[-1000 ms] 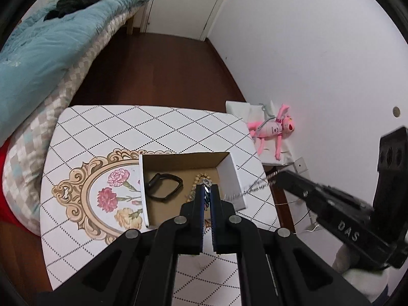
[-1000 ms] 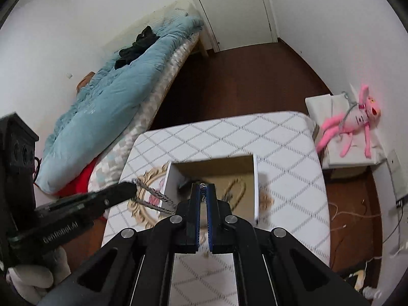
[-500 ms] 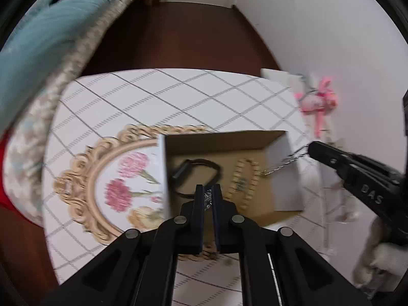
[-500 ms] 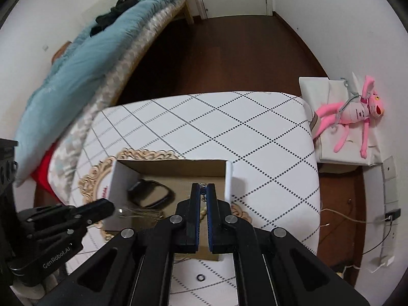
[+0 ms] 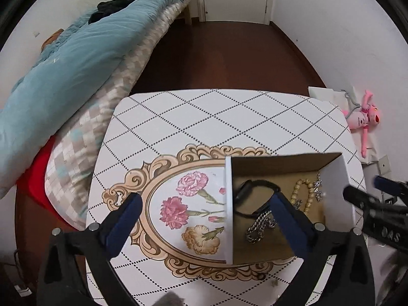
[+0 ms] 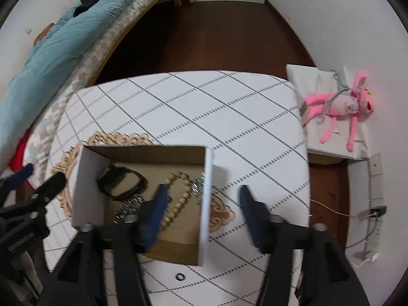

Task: Organize jewelry
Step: 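Lower both chains into the white box and open both tools, then withdraw both tools from the box toward the small rings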

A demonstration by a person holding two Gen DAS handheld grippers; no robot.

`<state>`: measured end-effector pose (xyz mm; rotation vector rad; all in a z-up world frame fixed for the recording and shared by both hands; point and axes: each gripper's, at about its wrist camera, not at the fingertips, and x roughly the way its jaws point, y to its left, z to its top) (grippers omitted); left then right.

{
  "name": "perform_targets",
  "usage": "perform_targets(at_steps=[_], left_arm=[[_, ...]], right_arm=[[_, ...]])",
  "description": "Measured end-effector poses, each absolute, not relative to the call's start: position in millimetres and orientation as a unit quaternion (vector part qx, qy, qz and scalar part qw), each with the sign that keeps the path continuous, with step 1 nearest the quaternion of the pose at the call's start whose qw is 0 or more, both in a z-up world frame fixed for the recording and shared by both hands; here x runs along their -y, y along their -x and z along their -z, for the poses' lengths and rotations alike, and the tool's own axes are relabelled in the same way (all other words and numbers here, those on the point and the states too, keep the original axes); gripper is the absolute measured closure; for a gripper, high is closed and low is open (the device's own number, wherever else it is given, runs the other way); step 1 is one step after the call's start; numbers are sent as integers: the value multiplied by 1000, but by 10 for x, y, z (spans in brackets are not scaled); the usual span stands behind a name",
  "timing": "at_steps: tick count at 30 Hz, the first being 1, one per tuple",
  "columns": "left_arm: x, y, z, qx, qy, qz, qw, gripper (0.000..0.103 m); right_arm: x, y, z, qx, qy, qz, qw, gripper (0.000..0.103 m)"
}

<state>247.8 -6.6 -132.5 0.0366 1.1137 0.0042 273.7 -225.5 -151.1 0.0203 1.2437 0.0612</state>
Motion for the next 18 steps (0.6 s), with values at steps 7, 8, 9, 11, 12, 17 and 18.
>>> perform_targets(at_steps=[7,8,9,11,12,17,18], left_arm=[[70,-2308,1530,-538,-13,-4,843,0],[74,-2289,1540,-538,-13,-5,843,0],[78,-2273,1545,-537,-14,-6,843,0],[81,-2232,1532,-535,-14,-5,845,0],[84,-2207,1517,-533,-14,-4,846,0],[95,-2033,1398,-518,-12,-4,855,0],[94,-1993,1368,-514,-13,-5,858,0]], right_arm=[[2173,-2456,1696,-583,31,4,812,5],[2163,-2421,1718,-583,33,7,812,4],[2153,-2386,1731,-581,35,9,813,2],[2138,-2335,1739,-577,34,11,816,2],[2133,-2307,1734,-575,32,12,817,2],[2128,-2168,1594,-553,27,17,832,2],[2129,-2133,1556,-547,26,19,836,2]])
